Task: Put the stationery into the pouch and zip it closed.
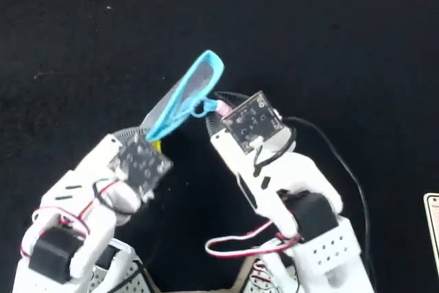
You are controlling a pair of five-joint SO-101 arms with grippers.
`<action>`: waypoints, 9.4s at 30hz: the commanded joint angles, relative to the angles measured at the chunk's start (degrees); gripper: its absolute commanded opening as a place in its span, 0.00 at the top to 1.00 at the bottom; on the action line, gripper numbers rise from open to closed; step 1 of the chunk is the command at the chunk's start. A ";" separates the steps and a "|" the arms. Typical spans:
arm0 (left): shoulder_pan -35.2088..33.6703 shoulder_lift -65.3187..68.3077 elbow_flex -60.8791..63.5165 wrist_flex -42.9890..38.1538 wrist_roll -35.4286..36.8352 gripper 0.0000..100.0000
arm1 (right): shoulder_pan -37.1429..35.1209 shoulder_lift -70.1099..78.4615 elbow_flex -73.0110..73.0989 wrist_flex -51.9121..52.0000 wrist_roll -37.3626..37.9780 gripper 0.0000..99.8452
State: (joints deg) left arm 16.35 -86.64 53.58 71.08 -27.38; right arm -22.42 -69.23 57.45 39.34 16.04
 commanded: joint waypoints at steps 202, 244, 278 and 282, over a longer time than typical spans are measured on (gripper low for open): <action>-4.70 66.64 -35.65 -15.12 7.82 0.95 | 18.02 1.10 19.30 -16.18 -17.41 0.97; -42.42 33.23 1.80 0.26 2.55 0.91 | 18.20 0.57 31.96 -13.63 1.14 0.97; -43.03 -17.93 43.56 0.18 11.25 0.91 | 33.32 0.57 31.08 17.93 -22.24 0.97; -43.30 -17.93 43.82 -2.73 17.58 0.91 | 33.14 0.57 31.69 16.88 -22.07 0.97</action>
State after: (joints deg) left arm -26.90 -104.04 95.69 71.08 -15.69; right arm 9.93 -68.53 90.51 56.75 -5.49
